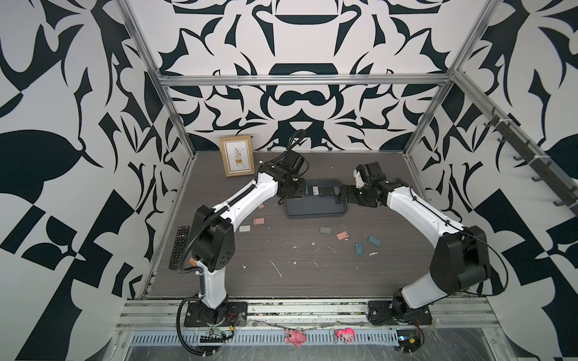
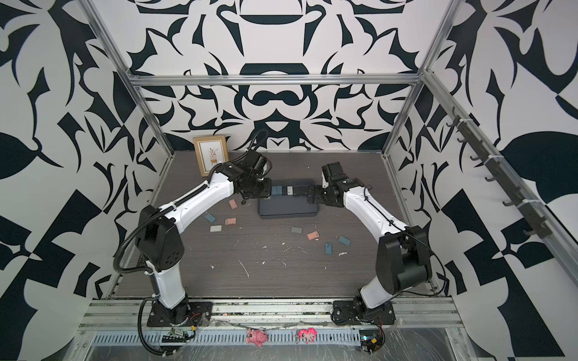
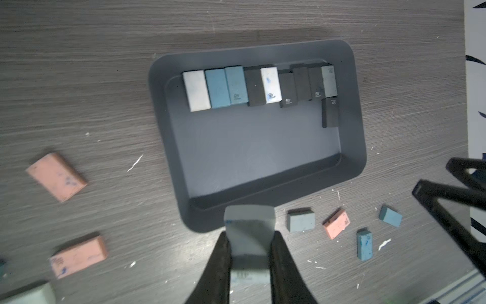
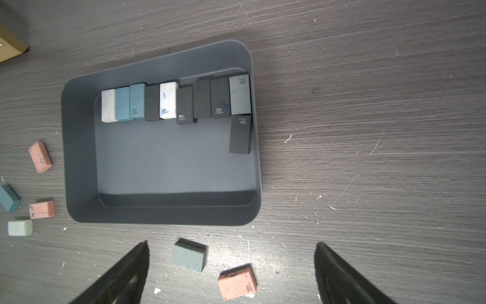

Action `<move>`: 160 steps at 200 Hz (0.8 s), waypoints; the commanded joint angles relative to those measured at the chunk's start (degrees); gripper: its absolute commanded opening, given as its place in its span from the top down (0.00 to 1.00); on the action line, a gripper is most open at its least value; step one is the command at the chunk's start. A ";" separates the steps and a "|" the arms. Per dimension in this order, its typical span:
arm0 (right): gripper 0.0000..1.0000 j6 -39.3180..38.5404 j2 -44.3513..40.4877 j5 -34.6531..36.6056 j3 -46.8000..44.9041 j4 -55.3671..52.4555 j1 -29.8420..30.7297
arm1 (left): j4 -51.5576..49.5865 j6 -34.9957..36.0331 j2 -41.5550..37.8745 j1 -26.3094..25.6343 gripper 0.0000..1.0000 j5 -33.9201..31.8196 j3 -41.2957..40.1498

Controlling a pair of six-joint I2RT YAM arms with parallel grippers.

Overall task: Put the eraser in the storage box
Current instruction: Place the eraser in the storage box.

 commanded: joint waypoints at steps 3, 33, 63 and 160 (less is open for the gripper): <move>0.01 0.04 -2.16 -0.89 2.54 -0.87 -1.13 | -0.57 0.17 5.53 -0.77 0.82 3.93 6.61; 0.01 0.69 -2.89 -2.73 2.12 -0.84 -4.22 | 2.21 -1.84 12.50 -1.51 0.82 7.55 12.46; 0.01 2.01 -3.24 -4.96 0.98 -0.08 -7.57 | 4.52 -3.46 18.96 -2.79 0.81 9.16 17.69; 0.01 2.03 -4.64 -6.83 -2.47 1.24 -10.89 | 10.44 -5.64 29.97 -6.16 0.81 9.00 24.21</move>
